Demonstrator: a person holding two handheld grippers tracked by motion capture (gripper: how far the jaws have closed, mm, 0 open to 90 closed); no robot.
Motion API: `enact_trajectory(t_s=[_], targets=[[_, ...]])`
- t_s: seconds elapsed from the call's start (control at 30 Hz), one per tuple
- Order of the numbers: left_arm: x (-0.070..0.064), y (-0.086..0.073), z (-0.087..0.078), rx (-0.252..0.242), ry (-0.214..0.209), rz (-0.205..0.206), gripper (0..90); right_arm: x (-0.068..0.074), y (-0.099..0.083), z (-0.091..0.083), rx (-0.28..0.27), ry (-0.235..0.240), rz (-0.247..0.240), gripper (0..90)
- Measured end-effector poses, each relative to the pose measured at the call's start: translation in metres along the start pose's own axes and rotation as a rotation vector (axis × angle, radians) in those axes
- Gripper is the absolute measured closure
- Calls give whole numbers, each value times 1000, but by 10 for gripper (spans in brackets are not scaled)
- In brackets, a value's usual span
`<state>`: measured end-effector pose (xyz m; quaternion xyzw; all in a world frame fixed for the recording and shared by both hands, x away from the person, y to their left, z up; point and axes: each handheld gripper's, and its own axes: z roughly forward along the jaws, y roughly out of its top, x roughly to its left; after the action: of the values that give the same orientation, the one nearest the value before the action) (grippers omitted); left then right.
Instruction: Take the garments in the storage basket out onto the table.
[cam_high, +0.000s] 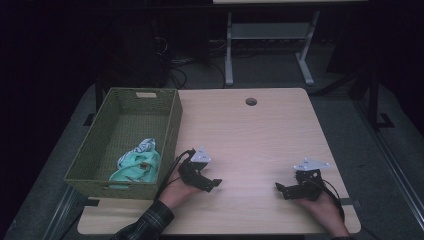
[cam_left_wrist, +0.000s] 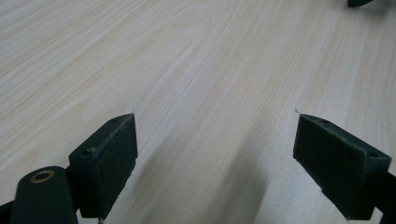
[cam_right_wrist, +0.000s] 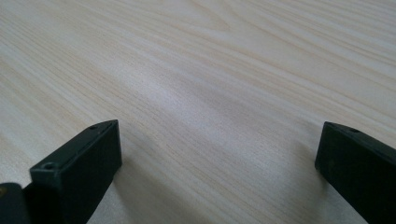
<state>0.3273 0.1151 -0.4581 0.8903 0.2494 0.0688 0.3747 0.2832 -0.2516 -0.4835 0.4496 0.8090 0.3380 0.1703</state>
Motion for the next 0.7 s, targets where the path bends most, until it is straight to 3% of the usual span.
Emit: enact_trajectory(t_s=[0.7], targets=[[-2, 8, -10, -5, -13, -4, 133, 0, 0, 0, 0, -2, 3, 0]])
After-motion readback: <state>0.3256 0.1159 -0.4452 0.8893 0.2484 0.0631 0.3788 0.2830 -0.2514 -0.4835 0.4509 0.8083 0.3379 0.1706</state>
